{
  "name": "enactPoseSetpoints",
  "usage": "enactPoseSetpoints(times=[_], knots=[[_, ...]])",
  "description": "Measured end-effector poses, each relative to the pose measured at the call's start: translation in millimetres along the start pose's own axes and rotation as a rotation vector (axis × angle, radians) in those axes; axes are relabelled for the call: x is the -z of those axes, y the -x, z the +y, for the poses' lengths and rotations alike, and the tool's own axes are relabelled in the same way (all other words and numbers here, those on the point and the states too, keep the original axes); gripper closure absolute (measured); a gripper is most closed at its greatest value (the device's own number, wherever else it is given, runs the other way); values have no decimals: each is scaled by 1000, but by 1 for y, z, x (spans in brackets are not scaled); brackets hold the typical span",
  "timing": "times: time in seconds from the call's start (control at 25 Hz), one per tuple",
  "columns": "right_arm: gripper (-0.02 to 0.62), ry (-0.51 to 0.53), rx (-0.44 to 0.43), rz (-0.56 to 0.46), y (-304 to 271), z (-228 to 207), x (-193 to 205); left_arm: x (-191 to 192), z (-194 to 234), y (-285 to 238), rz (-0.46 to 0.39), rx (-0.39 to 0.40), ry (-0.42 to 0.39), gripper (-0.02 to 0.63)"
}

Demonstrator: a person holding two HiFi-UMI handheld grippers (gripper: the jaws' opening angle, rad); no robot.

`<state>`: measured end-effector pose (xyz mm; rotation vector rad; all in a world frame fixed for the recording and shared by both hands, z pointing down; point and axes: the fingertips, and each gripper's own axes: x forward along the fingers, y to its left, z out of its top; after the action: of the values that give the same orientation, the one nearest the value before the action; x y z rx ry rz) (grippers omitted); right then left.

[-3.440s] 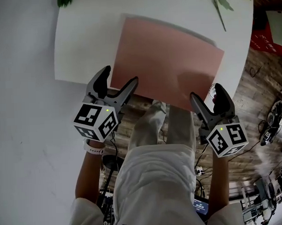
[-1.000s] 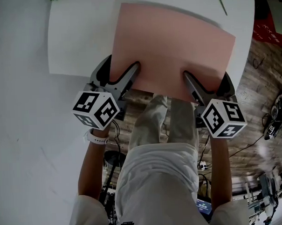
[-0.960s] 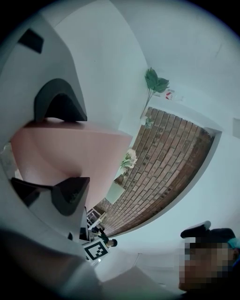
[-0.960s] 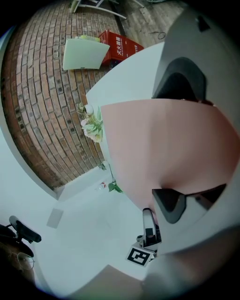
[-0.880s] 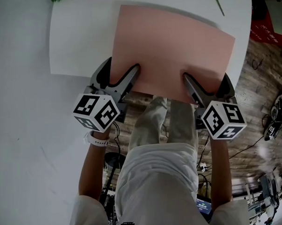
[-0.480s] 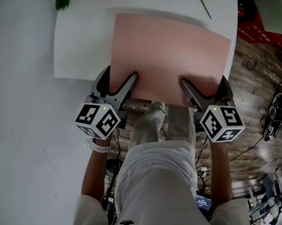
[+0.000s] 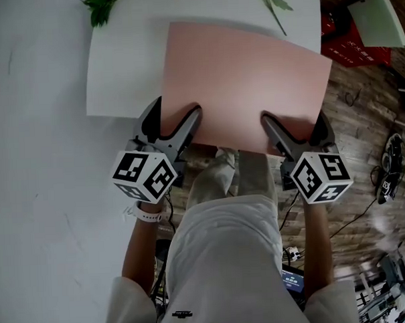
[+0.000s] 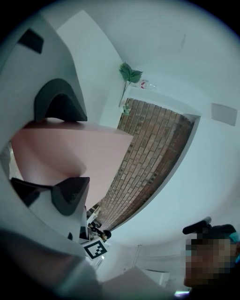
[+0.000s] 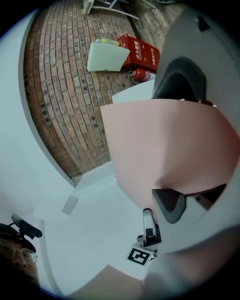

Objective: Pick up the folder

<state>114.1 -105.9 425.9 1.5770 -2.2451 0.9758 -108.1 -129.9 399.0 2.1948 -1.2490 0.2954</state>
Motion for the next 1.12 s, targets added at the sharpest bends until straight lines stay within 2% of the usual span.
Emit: enactPoseSetpoints(times=[1.12], knots=[[34, 30, -12, -216, 104, 36, -78, -90, -82, 73, -172, 73, -147, 229]])
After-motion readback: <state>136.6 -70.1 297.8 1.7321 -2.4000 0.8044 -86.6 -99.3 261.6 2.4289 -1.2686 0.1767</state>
